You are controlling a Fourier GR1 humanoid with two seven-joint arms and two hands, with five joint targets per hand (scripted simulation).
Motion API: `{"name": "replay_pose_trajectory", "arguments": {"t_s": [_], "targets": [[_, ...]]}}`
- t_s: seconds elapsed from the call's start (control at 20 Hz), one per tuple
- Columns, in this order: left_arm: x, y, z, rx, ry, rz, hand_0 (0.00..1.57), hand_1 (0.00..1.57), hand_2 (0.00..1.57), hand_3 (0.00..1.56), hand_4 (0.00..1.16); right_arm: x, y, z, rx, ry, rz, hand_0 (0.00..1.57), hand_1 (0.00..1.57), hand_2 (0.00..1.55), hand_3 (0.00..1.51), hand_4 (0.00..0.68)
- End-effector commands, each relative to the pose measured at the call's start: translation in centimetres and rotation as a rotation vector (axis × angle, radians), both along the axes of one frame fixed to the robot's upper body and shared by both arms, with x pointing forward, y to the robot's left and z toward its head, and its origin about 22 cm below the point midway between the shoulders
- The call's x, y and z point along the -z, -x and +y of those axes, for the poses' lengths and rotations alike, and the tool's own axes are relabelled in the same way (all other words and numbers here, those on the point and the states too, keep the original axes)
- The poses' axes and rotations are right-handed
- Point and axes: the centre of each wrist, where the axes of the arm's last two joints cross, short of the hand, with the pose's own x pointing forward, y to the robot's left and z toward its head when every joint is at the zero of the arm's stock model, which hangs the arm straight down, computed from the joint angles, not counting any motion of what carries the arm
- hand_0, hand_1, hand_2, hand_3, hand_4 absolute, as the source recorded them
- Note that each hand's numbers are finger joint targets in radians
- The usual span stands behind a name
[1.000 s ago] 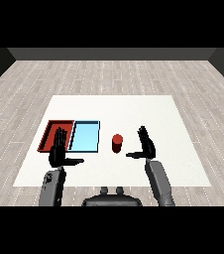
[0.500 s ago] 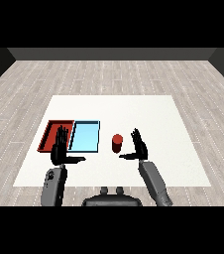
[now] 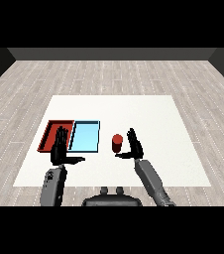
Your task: Pick the red can and put it in the red box
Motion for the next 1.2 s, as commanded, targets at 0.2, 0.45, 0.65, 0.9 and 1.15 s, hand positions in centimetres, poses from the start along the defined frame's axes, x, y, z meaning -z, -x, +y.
{"name": "replay_pose_trajectory", "arguments": {"t_s": [0.2, 0.45, 0.65, 0.9, 1.15], "targets": [[-0.3, 0.4, -0.7, 0.025, 0.000, -0.003, 0.00, 0.00, 0.00, 0.00, 0.00, -0.9, -0.8, 0.4, -0.016, -0.002, 0.014, 0.00, 0.00, 0.00, 0.00, 0.000], [-0.7, 0.9, -0.9, 0.027, 0.008, -0.014, 0.00, 0.00, 0.00, 0.00, 0.00, 2.0, -1.8, 1.4, -0.033, 0.007, 0.032, 0.00, 0.00, 0.00, 0.00, 0.000], [1.0, 0.6, -1.5, 0.014, -0.009, -0.015, 0.00, 0.00, 0.00, 0.00, 0.00, 0.2, -1.6, 2.6, -0.017, 0.006, 0.044, 0.00, 0.00, 0.00, 0.00, 0.000], [0.3, 0.8, 1.7, -0.010, 0.000, -0.028, 0.00, 0.00, 0.00, 0.00, 0.00, 1.6, -2.4, 2.6, 0.000, 0.010, 0.063, 0.00, 0.00, 0.00, 0.00, 0.000], [0.9, 1.8, 1.3, 0.021, 0.014, -0.031, 0.00, 0.00, 0.00, 0.00, 0.00, 1.2, -1.0, 2.1, -0.003, 0.009, 0.067, 0.00, 0.00, 0.00, 0.00, 0.000]]}}
